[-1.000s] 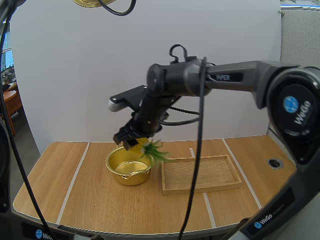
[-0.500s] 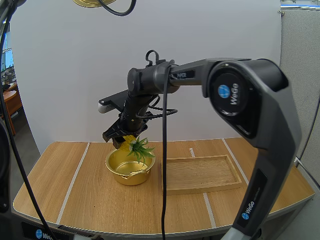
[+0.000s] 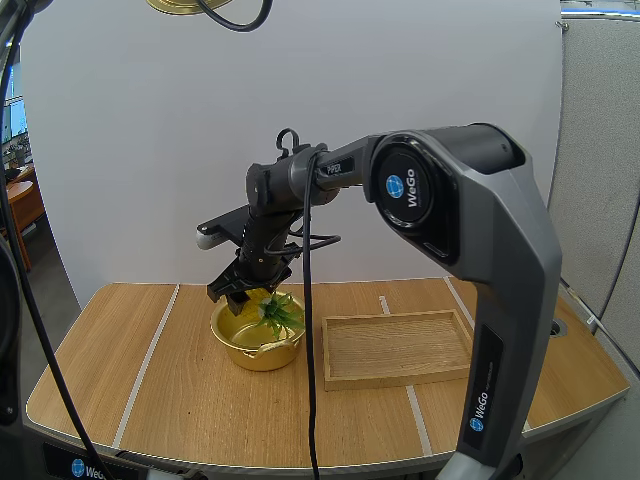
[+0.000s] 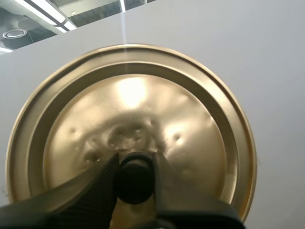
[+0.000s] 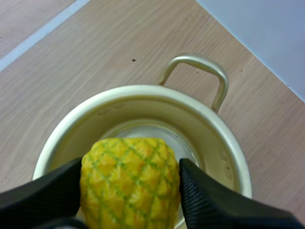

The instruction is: Open the pot, put the pineapple inside, and close it

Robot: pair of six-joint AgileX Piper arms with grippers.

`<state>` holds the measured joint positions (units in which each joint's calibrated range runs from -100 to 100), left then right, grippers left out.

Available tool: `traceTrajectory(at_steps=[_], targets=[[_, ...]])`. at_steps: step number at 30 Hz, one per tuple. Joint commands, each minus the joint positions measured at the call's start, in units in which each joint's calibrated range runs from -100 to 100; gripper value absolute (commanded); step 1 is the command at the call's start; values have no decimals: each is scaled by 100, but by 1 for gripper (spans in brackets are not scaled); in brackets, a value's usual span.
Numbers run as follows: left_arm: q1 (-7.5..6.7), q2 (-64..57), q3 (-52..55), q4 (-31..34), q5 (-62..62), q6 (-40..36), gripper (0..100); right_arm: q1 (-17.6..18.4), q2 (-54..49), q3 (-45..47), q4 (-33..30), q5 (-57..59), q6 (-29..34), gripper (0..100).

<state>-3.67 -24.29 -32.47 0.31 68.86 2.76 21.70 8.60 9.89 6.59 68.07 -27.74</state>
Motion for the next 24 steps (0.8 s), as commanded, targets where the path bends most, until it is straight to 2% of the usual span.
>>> traceTrajectory(at_steps=[1, 24], targets=[[-17, 3, -53, 66, -195, -37, 0, -2, 91, -44, -49, -260, -10, 0], [-17, 3, -53, 66, -195, -37, 0, -2, 724, -44, -132, -700, -10, 0]])
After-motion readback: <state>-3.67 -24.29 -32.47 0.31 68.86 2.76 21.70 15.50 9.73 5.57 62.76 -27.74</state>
